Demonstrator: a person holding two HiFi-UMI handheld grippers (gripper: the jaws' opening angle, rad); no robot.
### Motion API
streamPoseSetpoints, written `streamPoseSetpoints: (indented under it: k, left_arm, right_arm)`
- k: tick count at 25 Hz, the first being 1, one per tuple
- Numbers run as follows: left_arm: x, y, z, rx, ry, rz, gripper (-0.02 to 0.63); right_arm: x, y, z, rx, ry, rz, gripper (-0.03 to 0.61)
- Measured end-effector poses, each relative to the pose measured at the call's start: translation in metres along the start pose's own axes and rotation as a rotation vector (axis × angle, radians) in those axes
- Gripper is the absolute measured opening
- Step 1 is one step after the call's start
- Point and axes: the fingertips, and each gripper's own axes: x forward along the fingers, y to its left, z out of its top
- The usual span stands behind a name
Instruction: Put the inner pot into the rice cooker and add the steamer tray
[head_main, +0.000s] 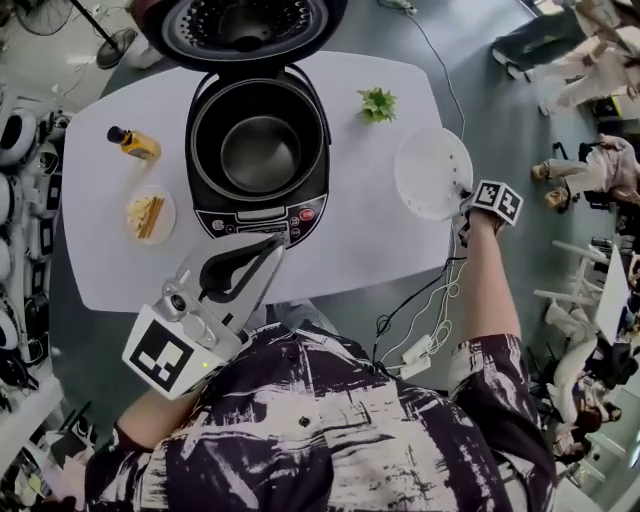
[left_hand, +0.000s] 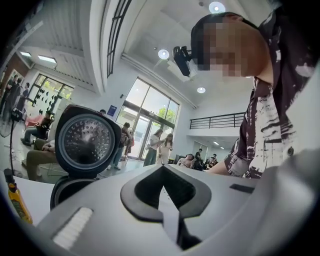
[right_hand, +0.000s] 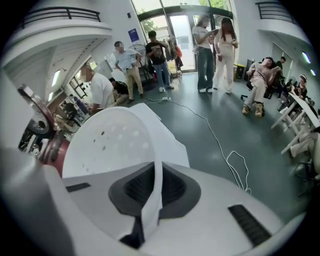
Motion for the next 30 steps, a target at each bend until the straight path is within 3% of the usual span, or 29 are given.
streamPoseSetpoints:
  k: [3, 7, 10, 13, 19, 30]
  left_arm:
    - [-0.008, -0.008, 0.006, 0.000, -0.020, -0.046, 0.005]
    - [-0.026, -0.014, 0.019, -0.008, -0.066, -0.075, 0.005]
    - [-0.046, -0.014, 0.027, -0.011, -0.092, -0.076, 0.005]
    - [-0.069, -0.010, 0.035, -0.010, -0.121, -0.060, 0.005]
    - [-0.117, 0.003, 0.047, -0.004, -0.167, 0.014, 0.005]
    - [-0.177, 0.039, 0.047, -0.008, -0.207, 0.108, 0.005]
  right_arm:
    - [-0.054, 0.051, 0.034, -0.094, -0.079, 0.104, -0.002]
    - [-0.122, 0.166, 0.070, -0.266, -0.187, 0.276, -0.002]
    - [-0.147, 0.263, 0.068, -0.372, -0.203, 0.405, -0.002]
    - [-0.138, 0.343, 0.051, -0.457, -0.158, 0.472, -0.002]
    - [-0.073, 0.419, 0.011, -0.537, -0.026, 0.397, -0.001]
    - [-0.009, 0.441, -0.017, -0.644, 0.011, 0.140, 0.000]
